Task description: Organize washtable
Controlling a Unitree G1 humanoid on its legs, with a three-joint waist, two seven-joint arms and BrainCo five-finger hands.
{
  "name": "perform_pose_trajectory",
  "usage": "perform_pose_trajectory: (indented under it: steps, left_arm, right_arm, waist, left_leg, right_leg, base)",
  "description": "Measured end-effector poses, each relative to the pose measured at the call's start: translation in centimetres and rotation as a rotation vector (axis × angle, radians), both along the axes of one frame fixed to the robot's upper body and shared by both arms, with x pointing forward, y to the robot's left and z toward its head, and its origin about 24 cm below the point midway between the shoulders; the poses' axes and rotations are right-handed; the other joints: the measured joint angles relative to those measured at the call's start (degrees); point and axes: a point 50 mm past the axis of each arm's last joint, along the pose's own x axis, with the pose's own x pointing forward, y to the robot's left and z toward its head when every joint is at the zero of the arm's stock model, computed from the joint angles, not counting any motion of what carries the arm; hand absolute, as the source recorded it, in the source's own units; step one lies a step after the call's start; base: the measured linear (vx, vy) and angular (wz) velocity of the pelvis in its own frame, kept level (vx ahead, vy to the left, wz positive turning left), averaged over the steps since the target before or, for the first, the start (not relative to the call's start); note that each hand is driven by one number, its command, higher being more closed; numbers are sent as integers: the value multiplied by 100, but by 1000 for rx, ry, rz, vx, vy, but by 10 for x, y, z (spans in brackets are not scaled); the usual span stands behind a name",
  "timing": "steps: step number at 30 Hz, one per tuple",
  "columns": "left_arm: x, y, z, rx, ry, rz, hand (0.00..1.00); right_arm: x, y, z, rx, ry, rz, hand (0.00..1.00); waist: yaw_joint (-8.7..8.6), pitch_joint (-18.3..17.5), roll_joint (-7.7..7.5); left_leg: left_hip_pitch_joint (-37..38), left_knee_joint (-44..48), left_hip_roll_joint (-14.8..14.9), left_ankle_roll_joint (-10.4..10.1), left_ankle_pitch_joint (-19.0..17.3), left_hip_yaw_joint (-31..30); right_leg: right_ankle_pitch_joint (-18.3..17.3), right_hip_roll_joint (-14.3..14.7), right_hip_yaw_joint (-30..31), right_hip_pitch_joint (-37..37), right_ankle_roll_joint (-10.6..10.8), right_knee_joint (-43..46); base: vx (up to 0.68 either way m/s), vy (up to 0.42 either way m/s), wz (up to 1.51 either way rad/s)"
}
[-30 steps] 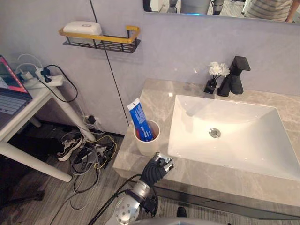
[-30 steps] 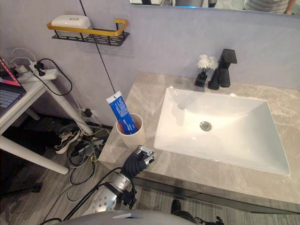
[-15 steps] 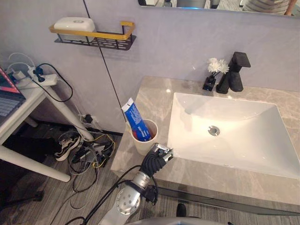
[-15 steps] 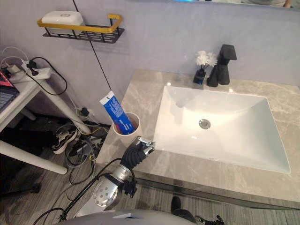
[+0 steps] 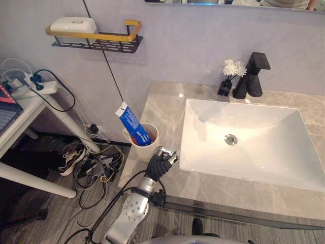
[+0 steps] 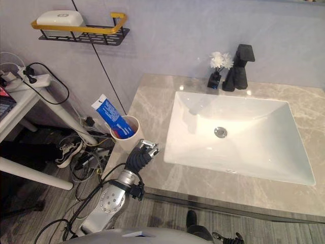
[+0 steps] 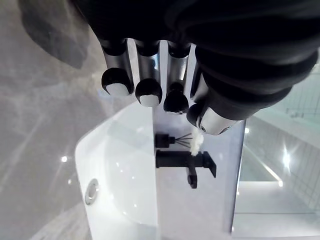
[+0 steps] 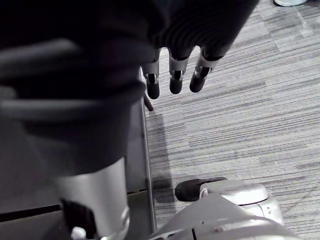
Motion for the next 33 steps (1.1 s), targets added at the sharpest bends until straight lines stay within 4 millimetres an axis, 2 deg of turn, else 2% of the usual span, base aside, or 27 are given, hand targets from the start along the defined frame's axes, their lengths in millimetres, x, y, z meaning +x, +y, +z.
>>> perform_pose_trajectory:
  steps: [14, 26, 33]
  left_arm:
    - [-3, -3, 1, -14, 3, -37, 100]
    - [-19, -13, -7, -76, 86, -123, 100]
    - [-27, -11, -8, -92, 107, -124, 100]
  right_arm:
    - [4, 0, 1, -3, -18, 3, 0]
    - [4, 0, 1, -2, -15, 11, 0]
    - [4, 1, 1, -2, -13, 18, 0]
  waist:
    - [-5, 0, -1]
    - [-4, -2, -2]
    - [-4, -5, -8]
  left_leg:
    - [63, 12, 6, 0, 0, -11]
    - [155, 22, 16, 0, 0, -15]
    - [168, 35, 16, 0, 0, -21]
  right_leg:
    - [1, -1, -24, 90, 0, 0]
    - [2, 4, -53, 178, 0, 6]
    - [2, 3, -54, 202, 0, 1]
  base:
    - [-2, 1, 1]
    - [0, 0, 0]
    - [0, 0, 0]
